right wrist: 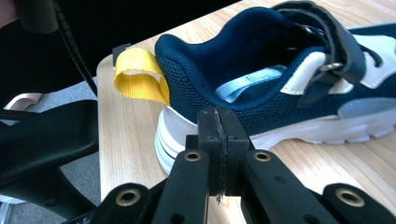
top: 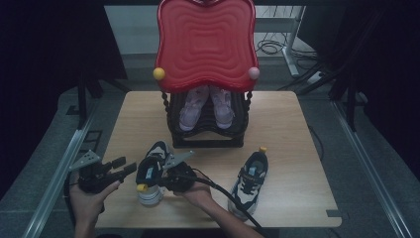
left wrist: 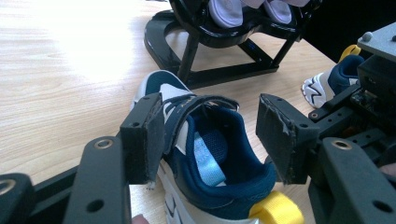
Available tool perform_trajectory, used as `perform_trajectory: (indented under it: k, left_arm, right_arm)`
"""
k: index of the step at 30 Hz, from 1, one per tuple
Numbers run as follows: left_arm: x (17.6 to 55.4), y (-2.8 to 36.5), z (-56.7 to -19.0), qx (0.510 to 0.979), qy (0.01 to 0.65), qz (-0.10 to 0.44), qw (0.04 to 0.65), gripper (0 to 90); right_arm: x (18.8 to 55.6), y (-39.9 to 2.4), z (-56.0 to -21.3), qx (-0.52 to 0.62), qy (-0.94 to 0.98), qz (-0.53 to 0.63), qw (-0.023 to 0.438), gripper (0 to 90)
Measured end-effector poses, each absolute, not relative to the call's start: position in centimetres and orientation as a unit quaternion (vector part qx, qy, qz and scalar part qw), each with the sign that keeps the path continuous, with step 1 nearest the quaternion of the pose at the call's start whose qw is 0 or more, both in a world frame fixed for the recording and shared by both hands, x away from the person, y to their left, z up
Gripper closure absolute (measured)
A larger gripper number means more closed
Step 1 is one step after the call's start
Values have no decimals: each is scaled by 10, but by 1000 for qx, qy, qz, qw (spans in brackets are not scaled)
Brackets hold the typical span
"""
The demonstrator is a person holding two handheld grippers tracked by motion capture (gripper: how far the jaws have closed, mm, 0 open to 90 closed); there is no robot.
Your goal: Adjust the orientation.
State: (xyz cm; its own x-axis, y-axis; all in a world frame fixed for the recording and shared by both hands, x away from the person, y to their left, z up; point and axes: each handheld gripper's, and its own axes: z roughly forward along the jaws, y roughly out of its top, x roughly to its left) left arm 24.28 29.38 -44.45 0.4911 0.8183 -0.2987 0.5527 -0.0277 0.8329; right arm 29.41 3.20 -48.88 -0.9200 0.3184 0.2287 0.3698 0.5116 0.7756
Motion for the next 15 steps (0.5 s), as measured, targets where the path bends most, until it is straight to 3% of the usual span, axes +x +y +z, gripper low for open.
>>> perform_trajectory:
  k: [15]
  left_arm:
    - [241, 301, -443, 697, 492, 137, 503, 425]
  right_arm:
    - [293, 56, -491, -185, -868, -459, 33, 899]
